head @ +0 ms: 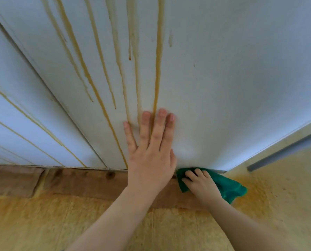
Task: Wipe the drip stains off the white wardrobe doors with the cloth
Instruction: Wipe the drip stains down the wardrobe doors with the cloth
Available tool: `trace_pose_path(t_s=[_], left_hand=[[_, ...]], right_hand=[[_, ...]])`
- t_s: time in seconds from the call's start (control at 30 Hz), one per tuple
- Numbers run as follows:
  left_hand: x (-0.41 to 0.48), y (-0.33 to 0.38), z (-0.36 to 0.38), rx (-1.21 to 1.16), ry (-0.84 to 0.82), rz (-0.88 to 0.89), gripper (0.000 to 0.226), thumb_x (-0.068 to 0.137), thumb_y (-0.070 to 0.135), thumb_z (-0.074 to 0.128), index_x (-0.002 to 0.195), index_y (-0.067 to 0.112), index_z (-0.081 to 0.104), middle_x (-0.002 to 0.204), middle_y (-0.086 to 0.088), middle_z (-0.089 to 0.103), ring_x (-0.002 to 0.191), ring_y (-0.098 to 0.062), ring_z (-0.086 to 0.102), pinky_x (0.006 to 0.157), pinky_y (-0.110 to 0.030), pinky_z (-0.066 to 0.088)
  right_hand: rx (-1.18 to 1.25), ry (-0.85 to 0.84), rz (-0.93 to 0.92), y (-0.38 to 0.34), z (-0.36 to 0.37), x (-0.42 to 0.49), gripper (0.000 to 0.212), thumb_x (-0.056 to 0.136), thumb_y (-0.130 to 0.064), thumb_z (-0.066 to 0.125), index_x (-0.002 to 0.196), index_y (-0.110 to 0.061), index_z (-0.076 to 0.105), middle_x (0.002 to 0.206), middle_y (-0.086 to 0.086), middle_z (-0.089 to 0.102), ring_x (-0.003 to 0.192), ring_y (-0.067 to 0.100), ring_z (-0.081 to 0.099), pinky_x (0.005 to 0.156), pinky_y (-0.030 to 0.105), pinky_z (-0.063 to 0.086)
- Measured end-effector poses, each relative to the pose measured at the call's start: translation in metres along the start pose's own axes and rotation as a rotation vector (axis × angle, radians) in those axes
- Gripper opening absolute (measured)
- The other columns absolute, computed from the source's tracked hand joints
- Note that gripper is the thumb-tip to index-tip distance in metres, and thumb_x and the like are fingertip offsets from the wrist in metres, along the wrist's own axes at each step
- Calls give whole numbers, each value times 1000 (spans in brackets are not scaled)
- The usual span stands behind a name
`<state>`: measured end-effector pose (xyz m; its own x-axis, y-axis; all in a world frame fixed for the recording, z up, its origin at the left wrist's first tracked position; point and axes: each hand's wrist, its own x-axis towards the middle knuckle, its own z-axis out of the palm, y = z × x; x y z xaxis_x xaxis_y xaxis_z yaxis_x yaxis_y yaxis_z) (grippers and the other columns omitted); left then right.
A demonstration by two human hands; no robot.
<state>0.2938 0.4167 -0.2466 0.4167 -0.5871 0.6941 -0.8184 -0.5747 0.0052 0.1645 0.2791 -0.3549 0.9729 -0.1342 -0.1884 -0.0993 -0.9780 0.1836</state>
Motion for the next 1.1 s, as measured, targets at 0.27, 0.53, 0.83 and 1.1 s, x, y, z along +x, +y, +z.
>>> trace_pose_path(t_s=[0.27, 0.53, 0.83, 1.1], left_hand=[[1, 2, 2, 2, 3, -14, 91, 82, 22, 54, 149, 12, -7, 154, -3, -25, 142, -27, -17, 111, -63, 4], [0, 5, 2, -10, 3, -38, 92, 83, 24, 54, 149, 12, -10, 153, -2, -27, 142, -26, -19, 111, -64, 4], [-3, 0, 4, 13, 46, -27, 80, 87, 12, 46, 150, 16, -4, 155, 1, -21, 144, -23, -12, 112, -60, 3], [-2, 3, 0, -1, 15, -49, 86, 83, 14, 51, 150, 14, -3, 155, -1, -20, 144, -24, -11, 114, -58, 6]], right_hand=[[-38, 410, -92, -14, 18, 15, 40, 64, -18, 71, 103, -17, 68, 107, 1, 55, 81, 22, 44, 69, 33, 46], [-31, 136, -19, -25, 16, 9, 48, 73, -16, 72, 120, -14, 63, 121, 4, 54, 97, 25, 57, 84, 35, 49], [-73, 141, -77, -13, 30, 8, 46, 40, -24, 90, 83, -15, 77, 96, 1, 67, 76, 22, 57, 62, 30, 51], [85, 465, -27, -12, -11, -1, 50, 45, -9, 85, 94, -12, 74, 104, 6, 54, 84, 24, 41, 62, 33, 53]])
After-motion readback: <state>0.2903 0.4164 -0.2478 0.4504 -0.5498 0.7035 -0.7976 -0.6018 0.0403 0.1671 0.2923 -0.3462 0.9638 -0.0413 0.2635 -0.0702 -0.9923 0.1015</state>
